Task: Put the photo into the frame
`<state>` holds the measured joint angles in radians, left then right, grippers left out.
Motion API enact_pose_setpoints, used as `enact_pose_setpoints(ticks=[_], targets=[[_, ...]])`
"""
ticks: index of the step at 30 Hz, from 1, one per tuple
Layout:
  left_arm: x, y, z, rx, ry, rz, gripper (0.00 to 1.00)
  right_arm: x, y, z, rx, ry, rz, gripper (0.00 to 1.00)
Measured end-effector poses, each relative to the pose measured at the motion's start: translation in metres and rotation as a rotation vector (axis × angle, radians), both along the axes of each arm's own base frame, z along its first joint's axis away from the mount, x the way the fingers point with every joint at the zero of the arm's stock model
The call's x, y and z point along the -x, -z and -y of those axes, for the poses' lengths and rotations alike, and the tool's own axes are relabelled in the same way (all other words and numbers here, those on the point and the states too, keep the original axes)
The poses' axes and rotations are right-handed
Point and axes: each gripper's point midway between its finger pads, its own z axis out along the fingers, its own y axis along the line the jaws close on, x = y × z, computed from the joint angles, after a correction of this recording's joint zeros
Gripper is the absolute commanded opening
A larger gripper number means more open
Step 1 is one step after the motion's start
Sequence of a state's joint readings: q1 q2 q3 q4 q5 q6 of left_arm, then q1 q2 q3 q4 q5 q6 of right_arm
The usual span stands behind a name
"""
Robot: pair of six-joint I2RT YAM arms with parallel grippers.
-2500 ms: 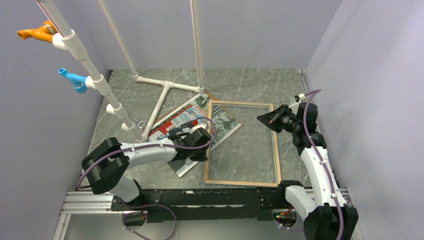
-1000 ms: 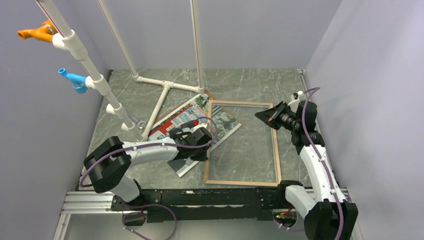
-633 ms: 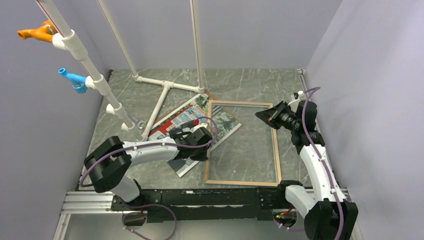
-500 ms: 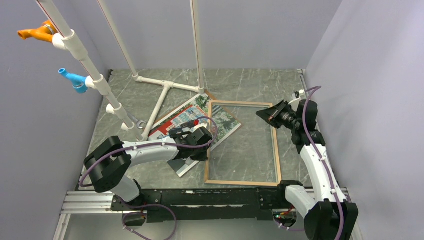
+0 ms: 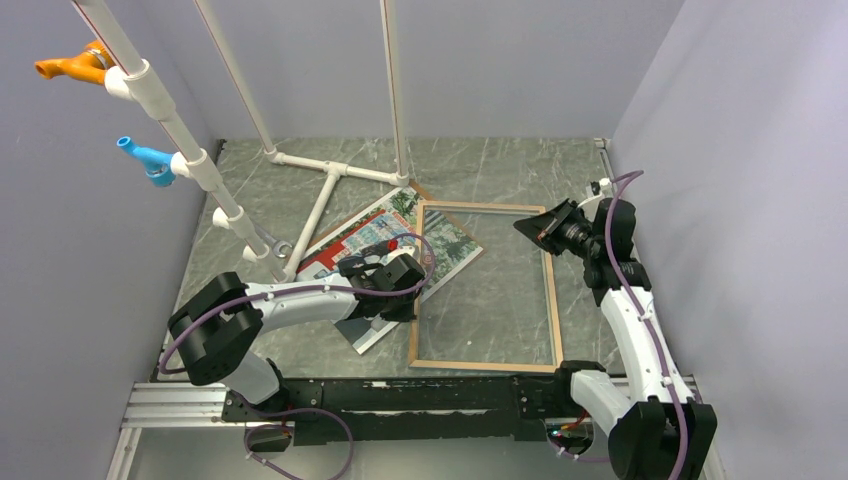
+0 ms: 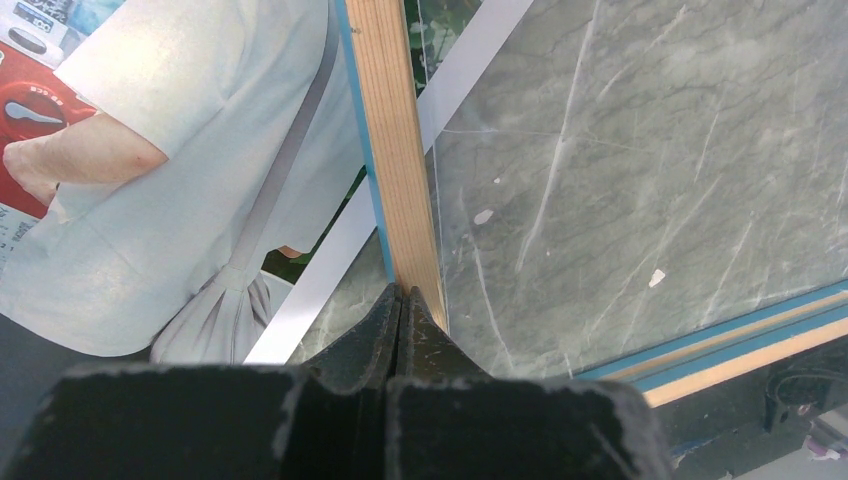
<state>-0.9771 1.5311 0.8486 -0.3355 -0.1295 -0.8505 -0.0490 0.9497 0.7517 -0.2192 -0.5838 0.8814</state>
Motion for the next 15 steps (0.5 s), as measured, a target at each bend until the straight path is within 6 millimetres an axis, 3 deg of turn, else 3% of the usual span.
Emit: enact_pose_setpoints(ticks=[15], targets=[[-0.0001, 0.0001, 0.0011, -0.001, 0.002, 0.0, 0.0, -0.008, 0.0072, 0.0019, 0.033, -0.014, -0.007, 0.0]])
